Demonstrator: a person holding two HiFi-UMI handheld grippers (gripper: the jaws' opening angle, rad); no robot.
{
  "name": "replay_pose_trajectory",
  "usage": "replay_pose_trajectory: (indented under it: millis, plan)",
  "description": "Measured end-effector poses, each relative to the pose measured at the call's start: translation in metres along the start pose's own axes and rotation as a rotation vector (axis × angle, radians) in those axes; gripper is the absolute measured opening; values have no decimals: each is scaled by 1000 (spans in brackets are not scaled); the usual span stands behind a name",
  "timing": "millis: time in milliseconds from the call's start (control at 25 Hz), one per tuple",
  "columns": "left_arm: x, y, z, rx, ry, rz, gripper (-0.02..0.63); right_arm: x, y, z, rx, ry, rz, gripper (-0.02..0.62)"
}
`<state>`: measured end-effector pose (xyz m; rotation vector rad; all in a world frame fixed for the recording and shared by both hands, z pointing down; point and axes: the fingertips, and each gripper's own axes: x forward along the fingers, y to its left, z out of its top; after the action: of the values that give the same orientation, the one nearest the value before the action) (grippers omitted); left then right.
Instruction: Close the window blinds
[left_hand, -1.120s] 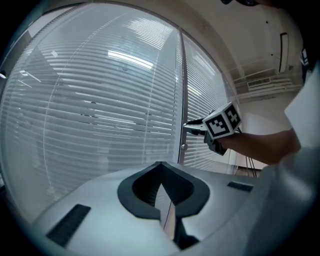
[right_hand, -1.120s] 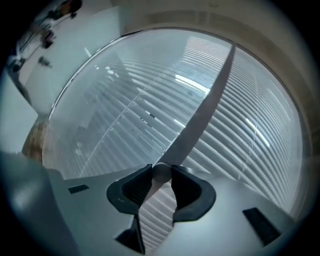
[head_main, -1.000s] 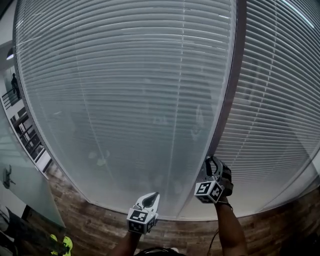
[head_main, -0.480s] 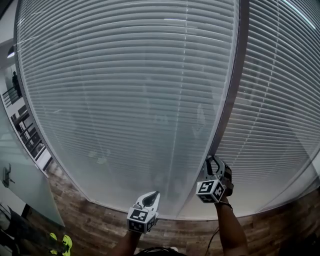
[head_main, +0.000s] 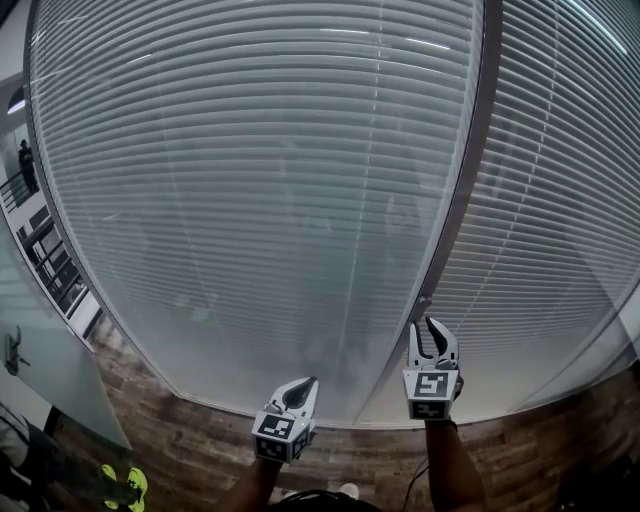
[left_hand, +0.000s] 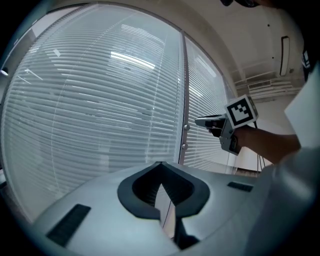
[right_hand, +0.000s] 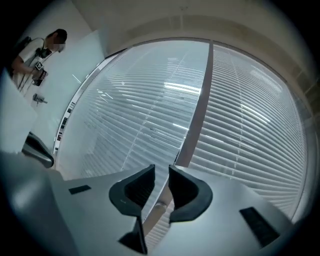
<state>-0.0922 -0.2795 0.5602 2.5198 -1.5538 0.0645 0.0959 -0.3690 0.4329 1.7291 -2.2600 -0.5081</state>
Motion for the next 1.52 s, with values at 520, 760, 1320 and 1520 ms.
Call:
replay_pose_trajectory:
  millis: [520, 760, 1320, 1520]
  plan:
    - [-63, -6, 31, 26, -18, -42, 0, -87, 79, -13, 92, 96, 72, 3]
    - [-77, -20, 27, 93, -19, -16, 0, -134, 109, -10, 31, 10, 34, 3]
    - [-155, -132, -11, 223, 50, 28, 0, -272, 114, -52, 120, 62, 169, 3]
    - [-182, -161, -24, 255, 16, 40, 0, -303, 122, -56, 83, 45, 199, 3]
